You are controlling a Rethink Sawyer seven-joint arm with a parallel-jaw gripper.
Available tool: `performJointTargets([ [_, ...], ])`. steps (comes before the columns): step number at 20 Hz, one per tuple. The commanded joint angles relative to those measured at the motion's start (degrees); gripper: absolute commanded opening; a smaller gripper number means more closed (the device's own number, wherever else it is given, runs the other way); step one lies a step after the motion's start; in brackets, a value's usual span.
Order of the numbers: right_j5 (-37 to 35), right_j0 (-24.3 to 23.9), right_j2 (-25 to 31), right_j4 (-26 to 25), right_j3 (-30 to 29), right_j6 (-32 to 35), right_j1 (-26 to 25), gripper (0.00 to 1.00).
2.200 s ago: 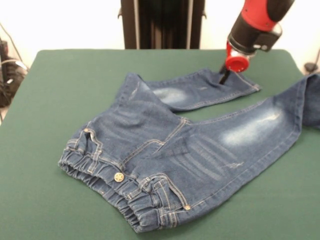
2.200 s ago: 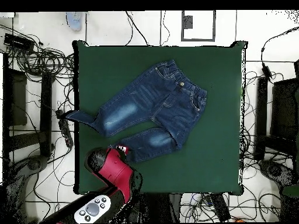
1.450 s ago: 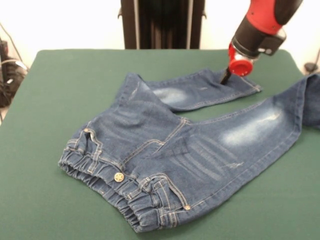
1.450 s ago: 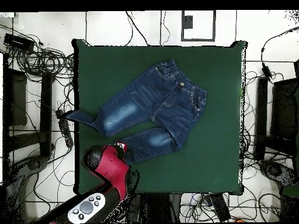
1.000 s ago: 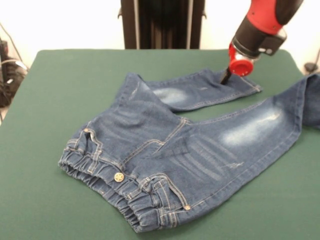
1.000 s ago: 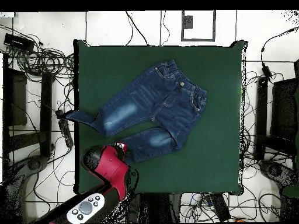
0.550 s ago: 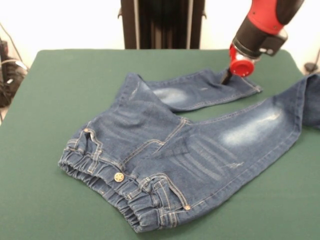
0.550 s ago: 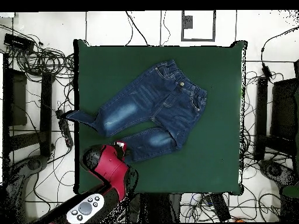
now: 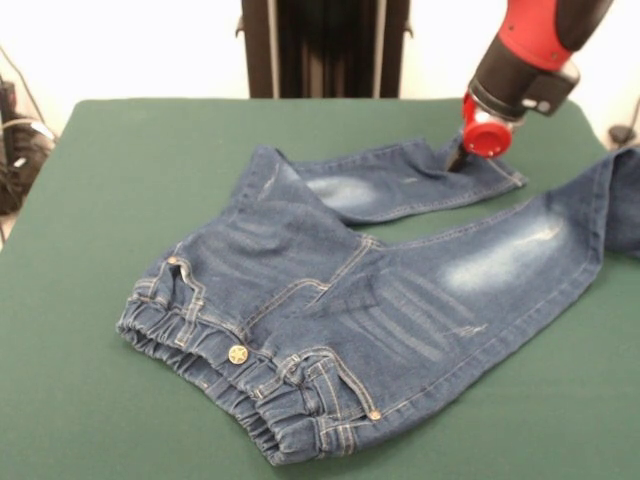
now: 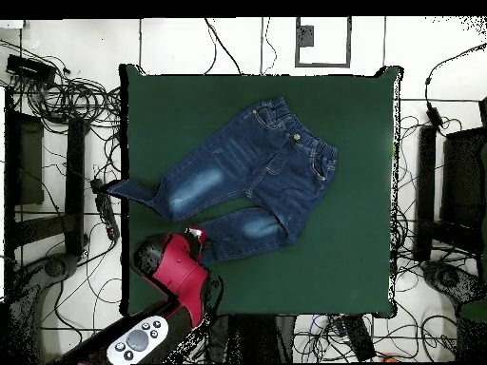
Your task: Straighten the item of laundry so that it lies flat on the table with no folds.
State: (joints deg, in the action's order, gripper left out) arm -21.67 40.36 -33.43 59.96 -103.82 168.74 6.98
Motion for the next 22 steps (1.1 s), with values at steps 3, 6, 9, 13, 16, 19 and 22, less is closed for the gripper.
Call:
performJointTargets([
  [3,6.49,1.04,10.49,5.83,9.61,19.83,-2.51,0.00],
  [6,7.01,0.92,10.73,6.28,9.54,19.32,-2.56,0.00],
  [9,8.66,0.46,12.01,7.17,8.89,18.33,-1.91,0.00],
  [13,9.21,0.57,12.73,8.45,8.77,19.02,-1.55,0.00],
  [16,6.27,1.95,10.75,8.65,10.13,22.51,-2.67,0.00],
  [19,3.20,3.08,9.02,8.40,11.63,25.93,-3.76,0.00],
  [22,-1.01,4.40,6.03,6.88,13.52,31.05,-5.43,0.00],
])
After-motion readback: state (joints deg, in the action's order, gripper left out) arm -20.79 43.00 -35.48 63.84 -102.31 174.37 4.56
